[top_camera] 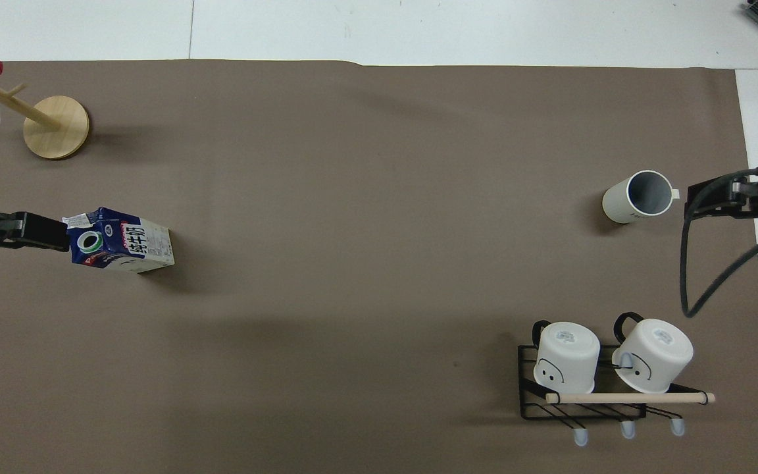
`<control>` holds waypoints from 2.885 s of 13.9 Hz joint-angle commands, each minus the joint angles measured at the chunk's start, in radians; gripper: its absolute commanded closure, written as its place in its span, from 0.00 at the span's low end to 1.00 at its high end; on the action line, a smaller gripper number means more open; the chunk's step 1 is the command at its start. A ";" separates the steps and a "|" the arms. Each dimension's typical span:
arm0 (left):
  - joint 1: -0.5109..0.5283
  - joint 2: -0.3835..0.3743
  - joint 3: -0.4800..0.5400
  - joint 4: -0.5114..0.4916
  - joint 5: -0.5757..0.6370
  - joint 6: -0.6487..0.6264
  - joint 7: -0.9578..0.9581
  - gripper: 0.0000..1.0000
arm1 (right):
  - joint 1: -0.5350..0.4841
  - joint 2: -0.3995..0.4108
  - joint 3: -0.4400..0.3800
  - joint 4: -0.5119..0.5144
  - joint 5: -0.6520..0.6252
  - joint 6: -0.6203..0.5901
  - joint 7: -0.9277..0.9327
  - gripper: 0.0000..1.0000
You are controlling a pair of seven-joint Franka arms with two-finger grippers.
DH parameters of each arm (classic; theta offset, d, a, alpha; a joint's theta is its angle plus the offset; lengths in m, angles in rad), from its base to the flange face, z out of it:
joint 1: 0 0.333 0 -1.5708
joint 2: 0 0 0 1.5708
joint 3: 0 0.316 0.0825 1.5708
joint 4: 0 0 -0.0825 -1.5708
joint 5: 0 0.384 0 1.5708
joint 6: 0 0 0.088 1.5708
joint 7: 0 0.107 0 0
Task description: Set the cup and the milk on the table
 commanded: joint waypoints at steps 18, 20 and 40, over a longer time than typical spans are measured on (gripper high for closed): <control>0.008 -0.005 -0.006 0.011 0.012 -0.015 -0.004 0.00 | -0.011 -0.013 0.003 -0.018 0.019 0.015 -0.004 0.00; 0.008 -0.005 -0.006 0.011 0.012 -0.015 -0.004 0.00 | -0.011 -0.013 0.003 -0.018 0.019 0.017 -0.004 0.00; 0.008 -0.005 -0.006 0.011 0.012 -0.015 -0.004 0.00 | -0.070 0.102 0.001 -0.082 0.017 0.269 -0.097 0.00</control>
